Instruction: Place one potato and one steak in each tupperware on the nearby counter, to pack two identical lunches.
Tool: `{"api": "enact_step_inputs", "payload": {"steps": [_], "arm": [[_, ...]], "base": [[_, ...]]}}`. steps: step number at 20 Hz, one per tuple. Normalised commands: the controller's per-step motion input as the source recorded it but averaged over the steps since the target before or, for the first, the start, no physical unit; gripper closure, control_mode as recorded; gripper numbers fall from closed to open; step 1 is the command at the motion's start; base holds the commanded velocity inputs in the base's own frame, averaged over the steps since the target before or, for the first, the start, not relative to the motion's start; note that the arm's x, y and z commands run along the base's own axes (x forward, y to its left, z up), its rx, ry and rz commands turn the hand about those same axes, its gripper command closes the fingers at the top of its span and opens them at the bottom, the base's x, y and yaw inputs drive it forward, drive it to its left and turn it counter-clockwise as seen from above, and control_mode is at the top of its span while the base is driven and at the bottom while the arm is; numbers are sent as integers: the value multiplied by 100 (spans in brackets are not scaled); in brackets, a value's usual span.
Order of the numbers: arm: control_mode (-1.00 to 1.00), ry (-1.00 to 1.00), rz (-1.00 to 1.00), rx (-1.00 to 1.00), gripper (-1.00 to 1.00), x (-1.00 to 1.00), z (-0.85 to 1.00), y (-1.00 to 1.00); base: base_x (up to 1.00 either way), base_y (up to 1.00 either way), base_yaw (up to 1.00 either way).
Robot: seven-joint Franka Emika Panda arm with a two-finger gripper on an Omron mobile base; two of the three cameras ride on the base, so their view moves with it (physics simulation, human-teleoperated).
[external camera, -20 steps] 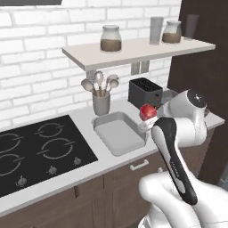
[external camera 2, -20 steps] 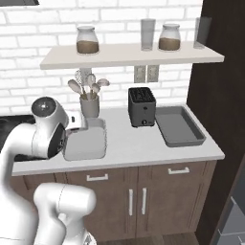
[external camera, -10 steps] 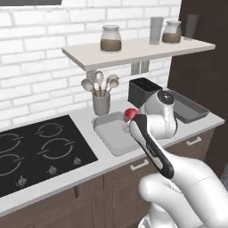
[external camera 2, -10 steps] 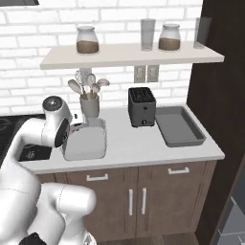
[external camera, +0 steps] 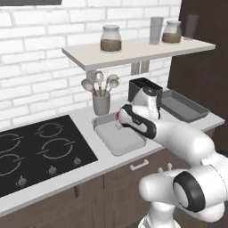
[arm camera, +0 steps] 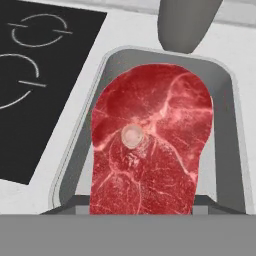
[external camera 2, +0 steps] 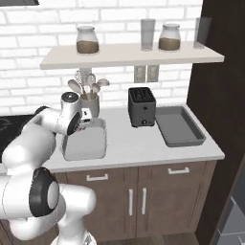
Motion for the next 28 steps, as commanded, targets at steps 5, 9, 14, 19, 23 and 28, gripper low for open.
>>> {"api": "enact_step_inputs", "payload": {"steps": [5, 9, 14, 19, 23, 28], "arm": [[-100, 7, 2, -5, 100, 46, -56, 24], [-100, 1, 2, -7, 100, 37, -51, 29], [-100, 0, 0, -1, 100, 24, -35, 7], [-100, 0, 1, 0, -100, 35, -25, 0], [-100, -2, 0, 0, -100, 28, -6, 0], [-100, 0, 2, 0, -100, 16, 5, 0]], "base": [[0, 0, 0], [0, 0, 0], [0, 0, 0], [0, 0, 0], [0, 0, 0], [0, 0, 0]]}}
